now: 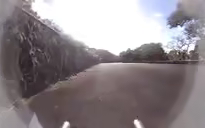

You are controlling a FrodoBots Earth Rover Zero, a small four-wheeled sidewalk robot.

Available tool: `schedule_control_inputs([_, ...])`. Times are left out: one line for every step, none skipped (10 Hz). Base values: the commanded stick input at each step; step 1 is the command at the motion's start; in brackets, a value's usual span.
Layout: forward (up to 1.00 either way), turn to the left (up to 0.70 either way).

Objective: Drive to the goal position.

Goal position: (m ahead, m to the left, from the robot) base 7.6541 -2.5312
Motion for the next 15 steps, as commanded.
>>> schedule_control_inputs([0.70,0.00])
schedule_control_inputs([0.70,0.00])
schedule_control_inputs([0.70,-0.02])
schedule_control_inputs([0.70,-0.06])
schedule_control_inputs([0.70,-0.24])
schedule_control_inputs([0.70,-0.28])
schedule_control_inputs([0.70,-0.32])
schedule_control_inputs([0.70,-0.05])
schedule_control_inputs([0.70,-0.02])
schedule_control_inputs([0.70,0.00])
schedule_control_inputs([0.70,0.00])
schedule_control_inputs([0.70,0.00])
schedule_control_inputs([0.70,0.00])
schedule_control_inputs([0.70,0.00])
schedule_control_inputs([0.70,0.00])
